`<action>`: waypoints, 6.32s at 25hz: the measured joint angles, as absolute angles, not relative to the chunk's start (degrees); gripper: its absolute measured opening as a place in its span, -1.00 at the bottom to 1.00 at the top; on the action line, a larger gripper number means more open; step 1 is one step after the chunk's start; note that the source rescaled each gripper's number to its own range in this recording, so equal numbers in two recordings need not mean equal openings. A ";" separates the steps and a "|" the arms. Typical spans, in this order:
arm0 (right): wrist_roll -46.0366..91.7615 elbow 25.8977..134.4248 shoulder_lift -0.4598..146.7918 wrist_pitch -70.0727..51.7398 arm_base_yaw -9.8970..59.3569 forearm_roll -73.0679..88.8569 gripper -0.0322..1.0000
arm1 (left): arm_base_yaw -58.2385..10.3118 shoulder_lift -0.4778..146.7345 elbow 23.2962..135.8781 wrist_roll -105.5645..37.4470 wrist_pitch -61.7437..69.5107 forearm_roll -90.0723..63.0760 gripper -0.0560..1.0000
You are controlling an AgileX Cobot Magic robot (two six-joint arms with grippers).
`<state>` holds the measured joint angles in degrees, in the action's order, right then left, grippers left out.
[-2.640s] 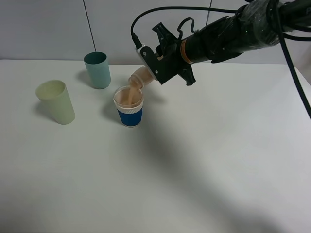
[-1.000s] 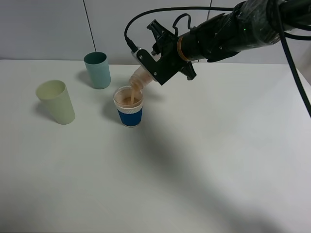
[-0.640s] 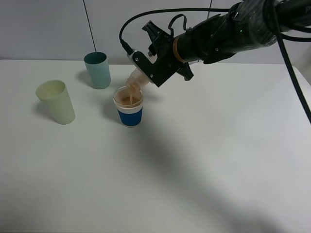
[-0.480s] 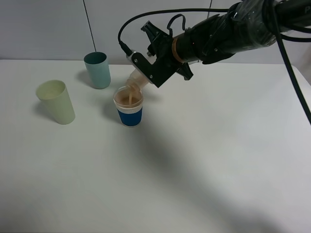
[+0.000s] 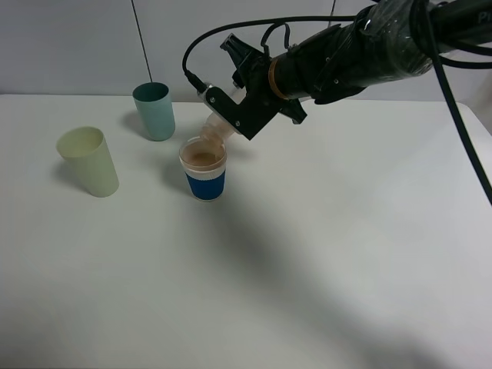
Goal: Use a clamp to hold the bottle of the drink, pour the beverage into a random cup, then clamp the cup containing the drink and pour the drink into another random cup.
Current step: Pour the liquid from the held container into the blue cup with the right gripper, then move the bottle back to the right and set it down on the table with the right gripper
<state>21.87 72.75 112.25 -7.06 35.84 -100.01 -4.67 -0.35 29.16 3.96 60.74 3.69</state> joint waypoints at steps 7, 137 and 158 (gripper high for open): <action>21.91 74.45 112.25 -7.23 36.41 -100.01 -0.91 | -4.67 -0.35 29.16 3.96 60.74 3.69 0.57; 30.74 77.90 111.39 -0.45 27.57 5.15 -0.91 | -4.67 -0.35 29.16 3.96 60.74 3.69 0.57; 19.74 60.42 111.34 21.00 23.10 1.04 -0.91 | -4.67 -0.35 29.16 3.96 60.74 3.69 0.57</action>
<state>19.74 60.42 111.34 21.00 23.10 1.04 -4.67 -0.35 29.16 3.96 60.74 3.69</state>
